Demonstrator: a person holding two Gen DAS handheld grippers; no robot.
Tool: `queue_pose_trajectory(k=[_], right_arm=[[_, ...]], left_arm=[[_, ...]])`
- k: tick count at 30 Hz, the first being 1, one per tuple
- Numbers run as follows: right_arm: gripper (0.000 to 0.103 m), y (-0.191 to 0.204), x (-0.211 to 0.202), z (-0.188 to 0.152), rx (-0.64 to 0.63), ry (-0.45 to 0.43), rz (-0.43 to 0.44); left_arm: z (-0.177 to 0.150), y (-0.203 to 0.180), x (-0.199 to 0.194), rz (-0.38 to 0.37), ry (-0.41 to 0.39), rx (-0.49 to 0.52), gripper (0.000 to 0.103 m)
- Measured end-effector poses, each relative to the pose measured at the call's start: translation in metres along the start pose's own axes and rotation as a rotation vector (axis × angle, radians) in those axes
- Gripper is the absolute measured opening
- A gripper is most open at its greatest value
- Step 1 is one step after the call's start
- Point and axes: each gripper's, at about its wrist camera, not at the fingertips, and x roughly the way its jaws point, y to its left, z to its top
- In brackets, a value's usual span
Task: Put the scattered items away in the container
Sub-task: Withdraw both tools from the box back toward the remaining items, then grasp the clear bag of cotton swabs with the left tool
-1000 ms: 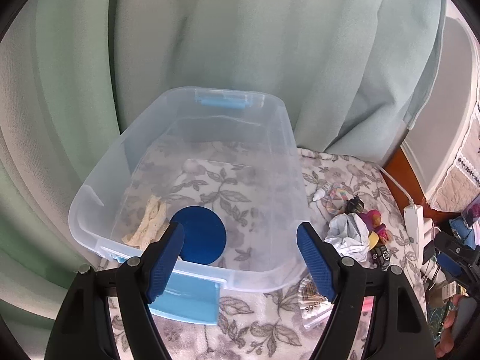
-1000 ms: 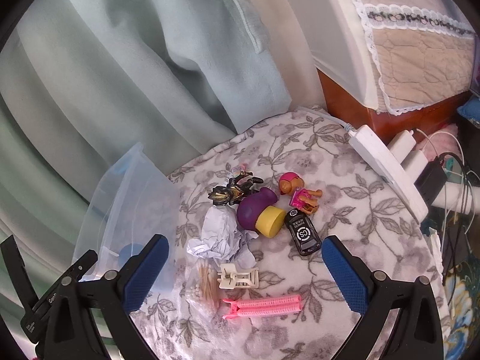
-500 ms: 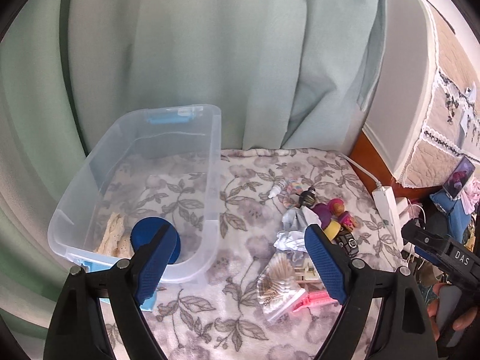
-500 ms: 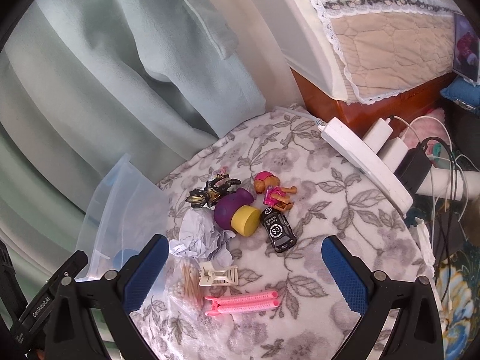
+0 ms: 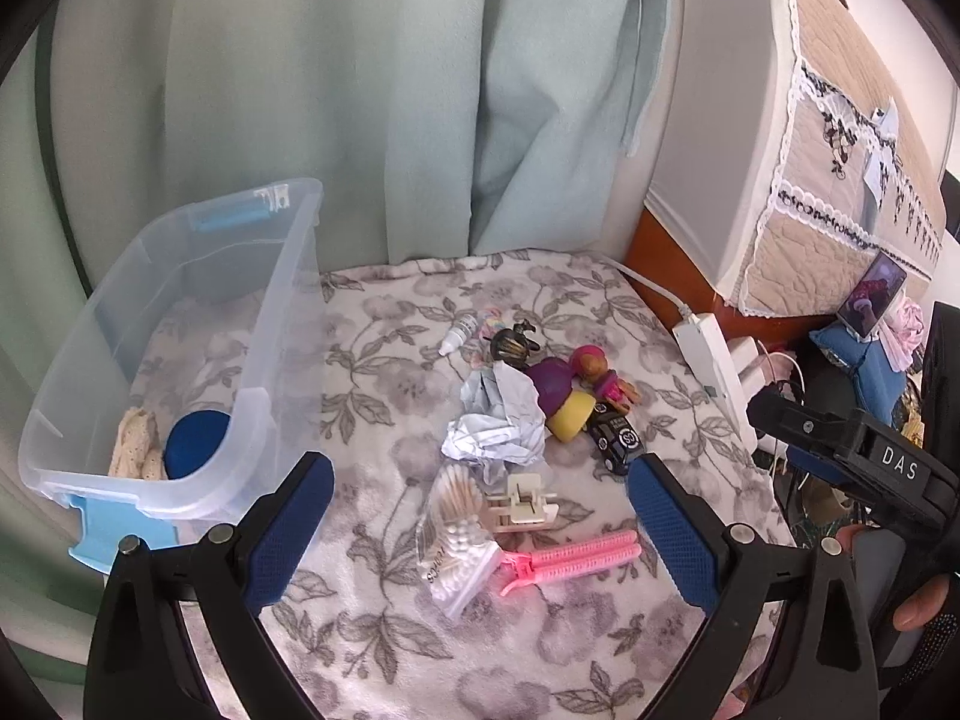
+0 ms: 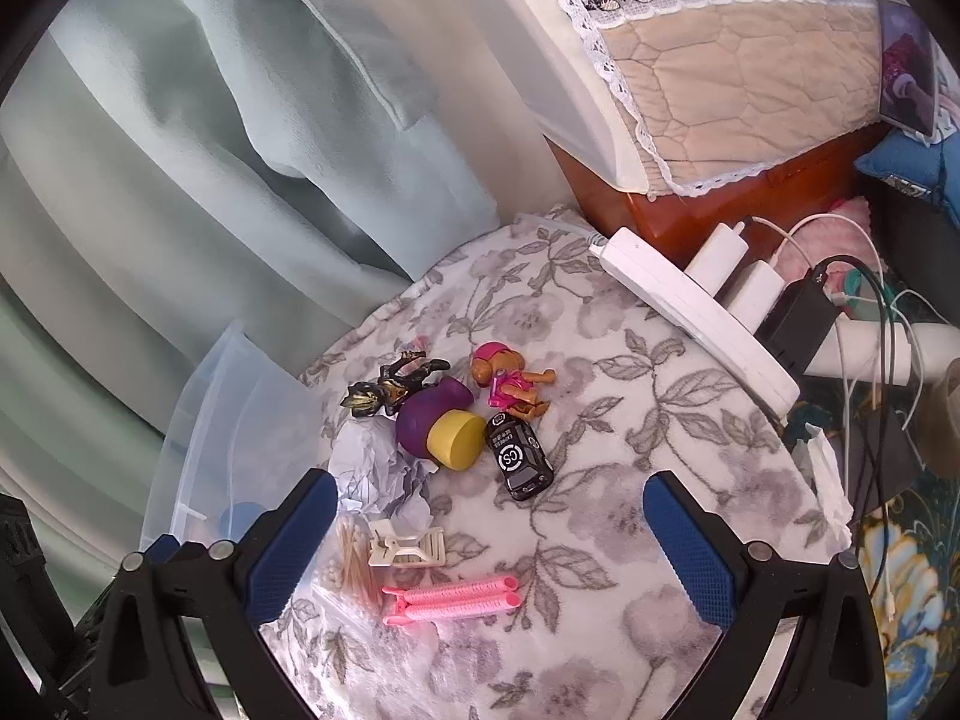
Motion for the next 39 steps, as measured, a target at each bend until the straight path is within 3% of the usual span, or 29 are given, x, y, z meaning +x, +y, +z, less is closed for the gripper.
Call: queue_pose_trajectory(k=[6, 12, 26, 39], right_arm=[[0.103, -0.006, 0.005, -0.004, -0.004, 0.031, -0.011], [0.103, -0.010, 0.018, -0.014, -0.021, 0.085, -0.023], [0.103, -0.006, 0.045, -0.041, -0.090, 0.197, -0.037], [0.103, 0.009, 0.066, -0.053, -0.161, 0.262, -0.036]], left_arm=[[-0.019, -0.002, 0.028, -0.026, 0.110, -0.044, 0.099], [-0.032, 0.001, 0.047, 0.009, 0.172, -0.035, 0.099], [-0.045, 0.013, 0.074, 0.078, 0.235, -0.052, 0.099], [-0.040, 0.014, 0.096, 0.100, 0.231, 0.017, 0.093]])
